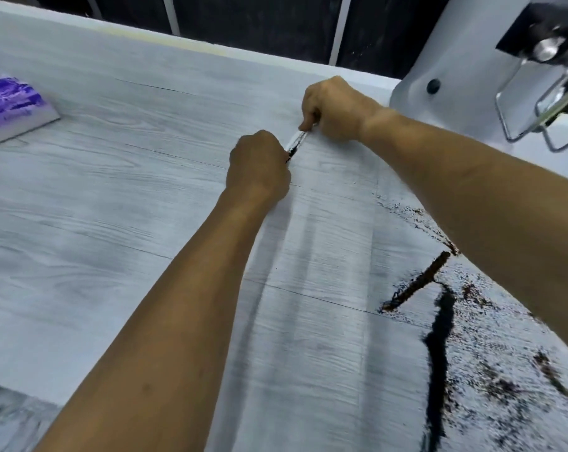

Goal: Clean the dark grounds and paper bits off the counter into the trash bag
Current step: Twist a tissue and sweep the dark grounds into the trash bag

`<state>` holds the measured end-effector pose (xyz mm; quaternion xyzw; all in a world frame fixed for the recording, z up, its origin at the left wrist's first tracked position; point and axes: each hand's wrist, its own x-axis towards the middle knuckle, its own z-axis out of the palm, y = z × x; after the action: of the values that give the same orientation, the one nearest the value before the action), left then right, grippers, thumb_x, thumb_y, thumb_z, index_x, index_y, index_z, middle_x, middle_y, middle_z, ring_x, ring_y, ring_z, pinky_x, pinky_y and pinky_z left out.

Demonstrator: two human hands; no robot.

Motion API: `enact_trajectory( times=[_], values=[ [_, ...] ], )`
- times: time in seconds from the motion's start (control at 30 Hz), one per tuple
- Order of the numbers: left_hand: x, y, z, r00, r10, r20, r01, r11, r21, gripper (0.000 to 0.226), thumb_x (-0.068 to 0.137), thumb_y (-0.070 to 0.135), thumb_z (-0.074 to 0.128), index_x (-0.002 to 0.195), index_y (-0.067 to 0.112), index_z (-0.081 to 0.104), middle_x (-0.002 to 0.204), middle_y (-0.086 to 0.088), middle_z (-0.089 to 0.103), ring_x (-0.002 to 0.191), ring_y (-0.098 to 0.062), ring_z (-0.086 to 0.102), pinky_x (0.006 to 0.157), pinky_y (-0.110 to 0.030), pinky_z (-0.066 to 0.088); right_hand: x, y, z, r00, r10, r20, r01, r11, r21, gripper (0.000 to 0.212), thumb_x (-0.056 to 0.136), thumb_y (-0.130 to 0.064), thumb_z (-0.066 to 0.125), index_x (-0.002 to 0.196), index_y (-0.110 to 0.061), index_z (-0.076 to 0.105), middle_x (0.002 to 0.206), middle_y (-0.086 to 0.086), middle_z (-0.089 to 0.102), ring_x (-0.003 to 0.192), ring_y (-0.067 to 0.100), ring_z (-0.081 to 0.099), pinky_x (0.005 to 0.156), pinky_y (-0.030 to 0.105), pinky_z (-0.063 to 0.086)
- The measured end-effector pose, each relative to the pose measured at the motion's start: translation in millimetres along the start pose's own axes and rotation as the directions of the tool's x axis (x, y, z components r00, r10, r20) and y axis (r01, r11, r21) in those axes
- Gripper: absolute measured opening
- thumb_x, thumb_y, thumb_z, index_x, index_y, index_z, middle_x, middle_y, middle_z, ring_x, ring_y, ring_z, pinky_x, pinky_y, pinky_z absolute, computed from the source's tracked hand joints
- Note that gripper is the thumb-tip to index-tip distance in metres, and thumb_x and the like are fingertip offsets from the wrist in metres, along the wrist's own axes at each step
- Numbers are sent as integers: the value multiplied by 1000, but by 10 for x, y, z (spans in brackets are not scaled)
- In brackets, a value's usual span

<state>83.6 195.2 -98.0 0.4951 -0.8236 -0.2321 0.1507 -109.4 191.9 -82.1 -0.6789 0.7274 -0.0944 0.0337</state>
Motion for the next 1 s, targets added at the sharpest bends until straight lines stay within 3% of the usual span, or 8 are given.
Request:
enact_trajectory(
  times=[0.13,0.33,0.57,0.73,1.0],
  values=[
    [-245,152,131,999,31,13,-31,1000,2,24,85,15,65,107,17,74,104,-5,68,87,-23,61,69,-30,49,-470,89,27,997,29,-68,-28,999,15,16,81,0,72,77,-15,73,93,-3,65,82,12,59,73,27,51],
    [-667,301,204,993,108,56,-110,993,32,35,88,8,61,118,22,72,116,-4,67,102,-26,63,83,-33,53,-949,119,8,996,15,-82,-16,1000,-10,28,80,1,69,73,-26,66,93,-2,67,80,17,62,72,37,57],
    [-970,416,276,987,137,79,-140,990,35,43,88,4,58,123,25,69,118,-2,66,103,-25,62,81,-28,50,-1426,129,-36,997,35,-69,-40,997,-73,21,81,9,63,87,-7,75,97,7,68,85,25,64,72,37,54],
    [-1101,464,277,980,169,102,-173,984,33,42,88,3,59,120,27,71,113,-1,67,100,-25,62,83,-34,53,-1678,105,28,997,34,-70,-46,984,-170,19,77,9,58,80,-3,71,89,10,64,75,32,62,64,42,54],
    [-1333,506,322,944,290,156,-290,957,-24,40,89,3,59,117,28,72,116,2,70,107,-21,62,84,-22,46,-2184,154,-106,996,70,-58,-78,986,-146,13,84,-2,67,83,-10,76,92,8,69,78,28,65,65,36,54]
  ],
)
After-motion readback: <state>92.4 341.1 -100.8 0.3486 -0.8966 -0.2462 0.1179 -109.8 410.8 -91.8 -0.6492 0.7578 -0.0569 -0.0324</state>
